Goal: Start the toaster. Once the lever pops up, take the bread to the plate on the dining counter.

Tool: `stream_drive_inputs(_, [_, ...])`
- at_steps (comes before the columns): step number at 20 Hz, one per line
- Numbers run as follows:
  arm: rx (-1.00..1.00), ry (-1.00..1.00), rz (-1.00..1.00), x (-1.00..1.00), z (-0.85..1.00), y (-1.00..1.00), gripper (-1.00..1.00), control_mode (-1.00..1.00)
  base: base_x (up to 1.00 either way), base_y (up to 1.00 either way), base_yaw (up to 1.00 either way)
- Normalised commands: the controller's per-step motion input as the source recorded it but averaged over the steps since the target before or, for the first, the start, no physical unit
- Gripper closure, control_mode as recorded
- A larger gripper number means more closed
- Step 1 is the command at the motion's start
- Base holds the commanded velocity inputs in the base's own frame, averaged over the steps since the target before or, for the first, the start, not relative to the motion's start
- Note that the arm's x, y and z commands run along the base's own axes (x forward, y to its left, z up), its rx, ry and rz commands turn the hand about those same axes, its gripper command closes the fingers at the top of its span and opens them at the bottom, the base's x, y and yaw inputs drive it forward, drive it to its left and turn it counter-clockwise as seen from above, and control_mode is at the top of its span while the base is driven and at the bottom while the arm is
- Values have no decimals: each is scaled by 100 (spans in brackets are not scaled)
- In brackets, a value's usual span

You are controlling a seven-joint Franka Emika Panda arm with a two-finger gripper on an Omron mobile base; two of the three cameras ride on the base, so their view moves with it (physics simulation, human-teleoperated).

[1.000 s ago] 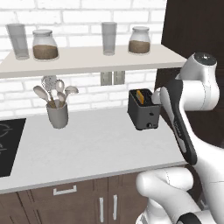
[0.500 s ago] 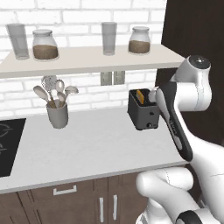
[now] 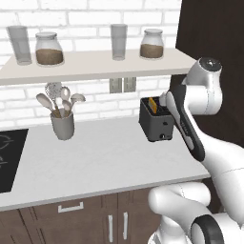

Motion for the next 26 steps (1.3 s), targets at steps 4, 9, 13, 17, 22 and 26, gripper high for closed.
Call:
stream_drive_inputs(4, [0, 0, 0, 25, -14, -4, -100, -100, 0, 0, 0])
stream_drive_inputs(9, [0, 0, 0, 22, -22, 0, -100, -100, 0, 0, 0])
stream_drive_inputs(13, [0, 0, 0, 26, -25, -1, -100, -100, 0, 0, 0])
stream_drive_inputs(17, [0, 0, 0, 24, -22, -2, -100, -100, 0, 0, 0])
stream_drive_inputs(22, [0, 0, 0, 15, -13, -6, -100, -100, 0, 0, 0])
stream_drive_inputs(26, [0, -1, 0, 6, -5, -7, -100, -100, 0, 0, 0])
